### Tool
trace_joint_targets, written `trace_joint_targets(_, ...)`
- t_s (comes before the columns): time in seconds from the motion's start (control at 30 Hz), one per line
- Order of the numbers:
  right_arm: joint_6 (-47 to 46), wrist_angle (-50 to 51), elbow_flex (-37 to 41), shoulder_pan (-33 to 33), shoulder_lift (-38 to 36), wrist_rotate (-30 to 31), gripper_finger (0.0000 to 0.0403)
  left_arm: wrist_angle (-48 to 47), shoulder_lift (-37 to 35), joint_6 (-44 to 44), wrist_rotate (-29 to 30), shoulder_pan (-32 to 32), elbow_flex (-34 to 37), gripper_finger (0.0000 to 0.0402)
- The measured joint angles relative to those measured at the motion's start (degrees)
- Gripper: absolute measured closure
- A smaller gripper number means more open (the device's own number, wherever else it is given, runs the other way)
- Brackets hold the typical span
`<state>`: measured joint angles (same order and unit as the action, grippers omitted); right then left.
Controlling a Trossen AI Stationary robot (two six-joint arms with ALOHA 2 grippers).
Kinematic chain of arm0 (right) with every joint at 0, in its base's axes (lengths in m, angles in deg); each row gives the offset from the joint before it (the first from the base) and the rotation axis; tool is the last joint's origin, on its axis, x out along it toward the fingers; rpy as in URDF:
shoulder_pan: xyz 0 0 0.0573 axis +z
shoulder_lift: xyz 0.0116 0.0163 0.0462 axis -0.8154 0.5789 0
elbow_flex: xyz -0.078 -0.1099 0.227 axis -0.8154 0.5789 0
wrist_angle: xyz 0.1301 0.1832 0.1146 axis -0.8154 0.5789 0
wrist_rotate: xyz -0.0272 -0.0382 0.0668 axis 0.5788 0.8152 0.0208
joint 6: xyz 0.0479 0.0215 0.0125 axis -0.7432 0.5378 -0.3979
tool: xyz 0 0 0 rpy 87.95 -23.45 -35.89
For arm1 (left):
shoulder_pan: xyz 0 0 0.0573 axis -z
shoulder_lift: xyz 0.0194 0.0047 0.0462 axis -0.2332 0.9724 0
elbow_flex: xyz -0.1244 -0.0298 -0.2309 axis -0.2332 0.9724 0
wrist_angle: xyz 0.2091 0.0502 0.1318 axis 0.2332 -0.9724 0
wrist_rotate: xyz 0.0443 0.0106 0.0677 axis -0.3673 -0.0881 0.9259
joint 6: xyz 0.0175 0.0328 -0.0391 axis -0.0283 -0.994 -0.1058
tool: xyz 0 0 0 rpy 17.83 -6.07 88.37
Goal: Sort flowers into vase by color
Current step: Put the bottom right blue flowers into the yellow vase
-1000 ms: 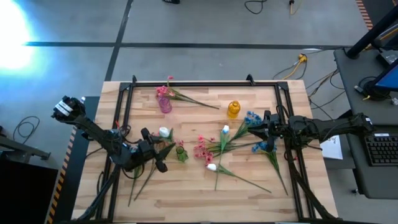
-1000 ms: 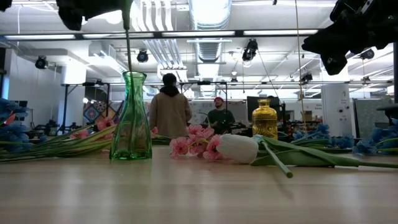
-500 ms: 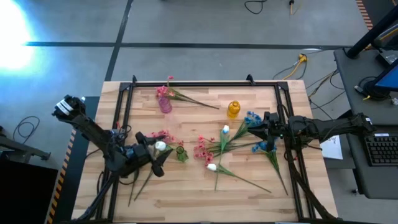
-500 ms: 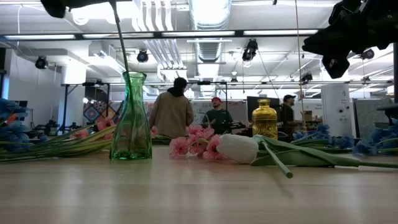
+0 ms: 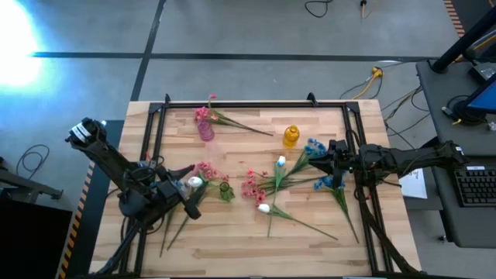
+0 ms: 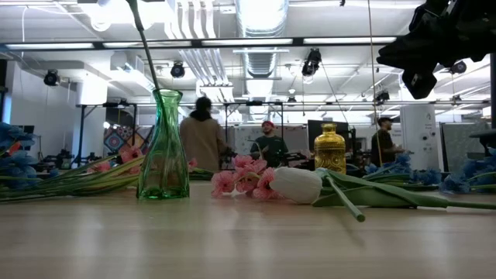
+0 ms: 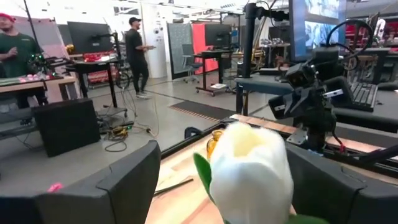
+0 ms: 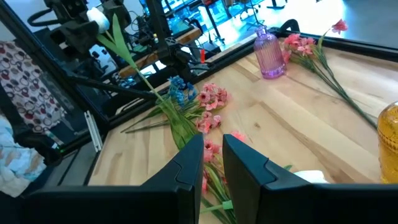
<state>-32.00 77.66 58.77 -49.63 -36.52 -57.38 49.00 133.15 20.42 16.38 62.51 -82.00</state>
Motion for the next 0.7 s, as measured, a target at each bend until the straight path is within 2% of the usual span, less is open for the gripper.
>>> trace_joint_targets(0.53,0.45,0.25,0.0,0.0,0.01,0.0,0.0351,-1.44,0.0,-16.9,-0.03,2.31,-11.02,0.0103)
trace_joint_targets(0.7,-4.99,0.98,0.0,0.0,0.0,-0.2,0.0351,-1.43,-1.27,-20.95,-0.1,1.35,-14.86,0.0103)
